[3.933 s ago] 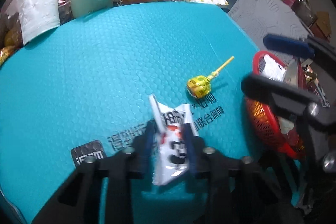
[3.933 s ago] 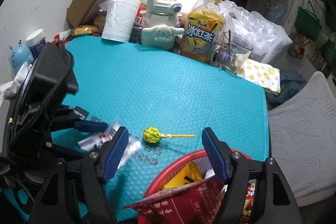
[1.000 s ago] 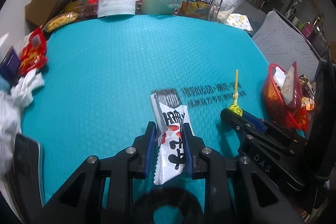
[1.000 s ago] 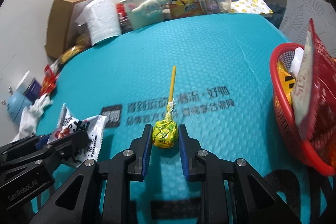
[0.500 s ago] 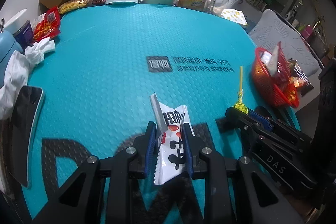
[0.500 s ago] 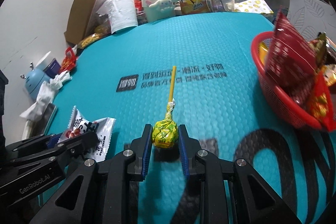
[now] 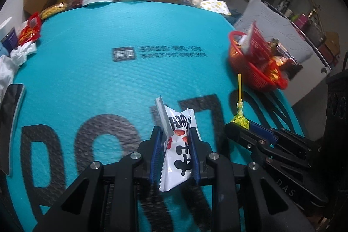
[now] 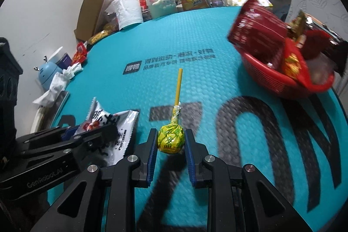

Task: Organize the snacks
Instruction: 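Carry the white packet and lollipop over the red mesh basket with both tools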

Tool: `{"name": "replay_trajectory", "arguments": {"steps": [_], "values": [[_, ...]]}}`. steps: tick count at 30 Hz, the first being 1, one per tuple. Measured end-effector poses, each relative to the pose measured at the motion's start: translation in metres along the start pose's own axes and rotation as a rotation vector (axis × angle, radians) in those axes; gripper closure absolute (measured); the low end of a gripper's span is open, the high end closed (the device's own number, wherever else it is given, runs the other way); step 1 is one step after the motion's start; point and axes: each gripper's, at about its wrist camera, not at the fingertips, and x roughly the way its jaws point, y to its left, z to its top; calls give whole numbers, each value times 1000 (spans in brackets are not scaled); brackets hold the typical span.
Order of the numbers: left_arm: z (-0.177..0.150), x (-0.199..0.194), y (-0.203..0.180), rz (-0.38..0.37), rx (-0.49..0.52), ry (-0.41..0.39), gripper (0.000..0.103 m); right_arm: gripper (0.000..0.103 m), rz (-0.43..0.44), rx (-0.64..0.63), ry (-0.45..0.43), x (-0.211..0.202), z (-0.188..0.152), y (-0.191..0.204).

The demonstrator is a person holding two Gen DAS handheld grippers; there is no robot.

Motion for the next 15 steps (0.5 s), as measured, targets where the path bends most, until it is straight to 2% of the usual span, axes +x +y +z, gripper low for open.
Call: {"name": "replay_trajectory", "arguments": {"steps": [7,15], "values": [[-4,6,-30,-55,62,19,79,79,7,20,-11,-23,-16,-18],[-1,9,-64,-111,126,32,79,79,-17,60,-70,-48,-23,-40]]}}
